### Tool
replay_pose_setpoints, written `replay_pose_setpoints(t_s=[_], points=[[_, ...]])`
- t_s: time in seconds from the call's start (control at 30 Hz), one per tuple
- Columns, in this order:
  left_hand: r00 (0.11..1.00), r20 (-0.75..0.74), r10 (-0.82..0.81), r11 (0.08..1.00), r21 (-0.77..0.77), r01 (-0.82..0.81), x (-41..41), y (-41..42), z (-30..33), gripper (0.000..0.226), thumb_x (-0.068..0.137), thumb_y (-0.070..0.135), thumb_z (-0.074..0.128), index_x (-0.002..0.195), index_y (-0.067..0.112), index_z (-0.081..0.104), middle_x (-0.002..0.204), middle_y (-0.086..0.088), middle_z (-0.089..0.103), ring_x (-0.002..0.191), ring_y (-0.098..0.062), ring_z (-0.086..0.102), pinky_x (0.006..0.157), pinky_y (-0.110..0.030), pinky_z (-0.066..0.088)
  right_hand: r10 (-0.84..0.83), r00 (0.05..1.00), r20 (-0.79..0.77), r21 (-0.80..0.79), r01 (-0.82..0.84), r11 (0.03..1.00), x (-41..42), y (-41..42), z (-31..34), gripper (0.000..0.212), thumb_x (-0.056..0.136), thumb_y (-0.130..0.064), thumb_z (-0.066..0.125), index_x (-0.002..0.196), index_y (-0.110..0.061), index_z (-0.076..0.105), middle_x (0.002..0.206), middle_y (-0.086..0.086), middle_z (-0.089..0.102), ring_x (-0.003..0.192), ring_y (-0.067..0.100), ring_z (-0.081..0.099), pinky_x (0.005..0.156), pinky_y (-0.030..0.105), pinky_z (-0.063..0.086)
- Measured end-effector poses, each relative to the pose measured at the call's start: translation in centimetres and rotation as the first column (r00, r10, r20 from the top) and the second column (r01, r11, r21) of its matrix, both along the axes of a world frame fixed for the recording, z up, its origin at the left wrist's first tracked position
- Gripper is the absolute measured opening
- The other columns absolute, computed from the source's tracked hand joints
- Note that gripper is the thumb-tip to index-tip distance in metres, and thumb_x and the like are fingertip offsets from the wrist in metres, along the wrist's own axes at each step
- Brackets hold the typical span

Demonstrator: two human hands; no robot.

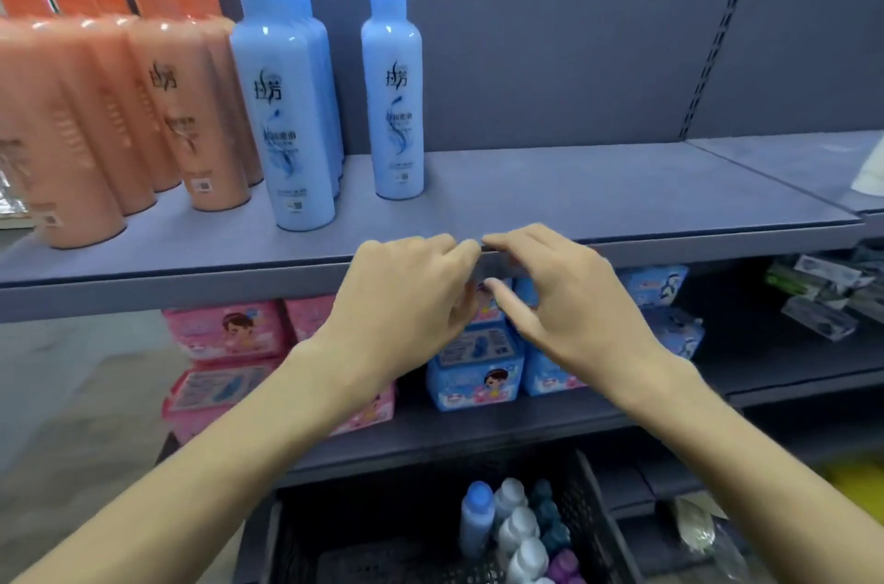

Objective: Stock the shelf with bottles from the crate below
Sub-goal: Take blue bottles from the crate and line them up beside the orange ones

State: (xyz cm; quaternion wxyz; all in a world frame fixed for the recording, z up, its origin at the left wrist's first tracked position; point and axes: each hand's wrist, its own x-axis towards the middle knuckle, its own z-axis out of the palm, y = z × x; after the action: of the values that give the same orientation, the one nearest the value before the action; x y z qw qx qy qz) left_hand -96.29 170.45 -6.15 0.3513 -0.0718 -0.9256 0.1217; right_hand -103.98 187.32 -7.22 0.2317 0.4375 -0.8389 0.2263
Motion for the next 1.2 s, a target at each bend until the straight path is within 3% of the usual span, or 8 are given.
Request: replay_pose_setpoints(t_s=[0.13, 0.37, 0.47, 0.63, 0.73, 0.83, 0.97, 1.2], points=[[0.986, 0.165, 0.016, 0.999, 0.033, -0.022, -0.5, 0.6, -4.2, 0.018, 0.075, 0.034, 0.061, 0.075, 0.02, 0.05, 0.062, 0.003, 0.052, 0.055, -0.025, 0.059, 0.046, -0.025, 0.017, -0.033, 0.997, 0.065, 0.053, 0.03, 0.998, -0.2, 1.7, -4.5, 0.035, 0.091, -0.025, 0.066, 0.125, -0.016, 0.061, 0.11, -0.003, 0.062, 0.097, 0.02, 0.064, 0.076, 0.04, 0.056], [0.915, 0.404, 0.015, 0.993, 0.099, -0.06, -2.0, 1.0, -12.2, 0.025, 0.067, 0.033, 0.072, 0.073, 0.019, 0.052, 0.061, 0.001, 0.055, 0.054, -0.026, 0.061, 0.043, -0.025, 0.022, -0.124, 0.957, 0.262, 0.207, 0.069, 0.976, -1.8, 2.7, -11.4, 0.038, 0.094, -0.028, 0.064, 0.128, -0.015, 0.058, 0.115, 0.002, 0.061, 0.099, 0.023, 0.062, 0.08, 0.039, 0.053], [0.863, 0.505, 0.029, 0.984, 0.138, -0.113, -2.0, 1.6, -16.1, 0.019, 0.079, 0.033, 0.059, 0.09, 0.018, 0.056, 0.078, 0.0, 0.062, 0.072, -0.029, 0.064, 0.05, -0.03, 0.028, -0.185, 0.904, 0.386, 0.29, 0.072, 0.954, -2.3, 2.6, -15.6, 0.039, 0.093, -0.029, 0.064, 0.129, -0.018, 0.057, 0.116, 0.003, 0.062, 0.102, 0.025, 0.062, 0.082, 0.038, 0.052], [0.705, 0.707, 0.047, 0.956, 0.173, -0.237, -1.2, 2.1, -22.1, 0.031, 0.09, 0.031, 0.047, 0.117, 0.016, 0.051, 0.105, -0.005, 0.058, 0.093, -0.031, 0.061, 0.062, -0.033, 0.036, -0.338, 0.749, 0.571, 0.494, 0.016, 0.869, -2.7, 2.6, -25.1, 0.042, 0.091, -0.031, 0.066, 0.128, -0.015, 0.056, 0.12, 0.008, 0.061, 0.107, 0.031, 0.061, 0.083, 0.041, 0.053], [0.595, 0.804, 0.017, 0.929, 0.207, -0.306, -0.4, 2.0, -25.7, 0.045, 0.094, 0.038, 0.046, 0.134, 0.019, 0.043, 0.123, -0.007, 0.053, 0.109, -0.031, 0.056, 0.077, -0.037, 0.046, -0.408, 0.655, 0.636, 0.56, -0.028, 0.828, -2.6, 2.5, -29.8, 0.04, 0.091, -0.026, 0.063, 0.128, -0.013, 0.056, 0.124, 0.012, 0.06, 0.112, 0.033, 0.059, 0.086, 0.038, 0.05], [0.493, 0.87, -0.011, 0.898, 0.225, -0.378, 0.3, 1.8, -29.3, 0.053, 0.098, 0.039, 0.042, 0.146, 0.021, 0.033, 0.138, -0.008, 0.045, 0.122, -0.032, 0.048, 0.091, -0.042, 0.048, -0.453, 0.582, 0.675, 0.589, -0.055, 0.806, -2.2, 1.5, -33.3, 0.034, 0.088, -0.019, 0.064, 0.119, -0.009, 0.055, 0.12, 0.015, 0.061, 0.109, 0.035, 0.06, 0.079, 0.036, 0.048], [0.396, 0.917, -0.053, 0.848, 0.25, -0.468, 0.6, 1.9, -32.8, 0.057, 0.099, 0.039, 0.039, 0.151, 0.022, 0.026, 0.15, -0.011, 0.035, 0.136, -0.035, 0.035, 0.106, -0.046, 0.039, -0.476, 0.526, 0.705, 0.596, -0.074, 0.8, -2.1, -0.4, -37.0, 0.046, 0.088, -0.016, 0.063, 0.129, -0.006, 0.046, 0.128, 0.017, 0.057, 0.115, 0.036, 0.058, 0.085, 0.036, 0.048], [0.341, 0.937, -0.075, 0.799, 0.261, -0.542, 1.4, 1.8, -35.7, 0.057, 0.098, 0.038, 0.04, 0.151, 0.02, 0.027, 0.144, -0.013, 0.041, 0.128, -0.035, 0.042, 0.102, -0.046, 0.042, -0.541, 0.424, 0.727, 0.602, -0.013, 0.799, -1.8, -2.6, -40.5, 0.073, 0.098, -0.029, 0.056, 0.153, -0.001, 0.017, 0.144, 0.02, 0.044, 0.126, 0.037, 0.051, 0.095, 0.04, 0.047]])
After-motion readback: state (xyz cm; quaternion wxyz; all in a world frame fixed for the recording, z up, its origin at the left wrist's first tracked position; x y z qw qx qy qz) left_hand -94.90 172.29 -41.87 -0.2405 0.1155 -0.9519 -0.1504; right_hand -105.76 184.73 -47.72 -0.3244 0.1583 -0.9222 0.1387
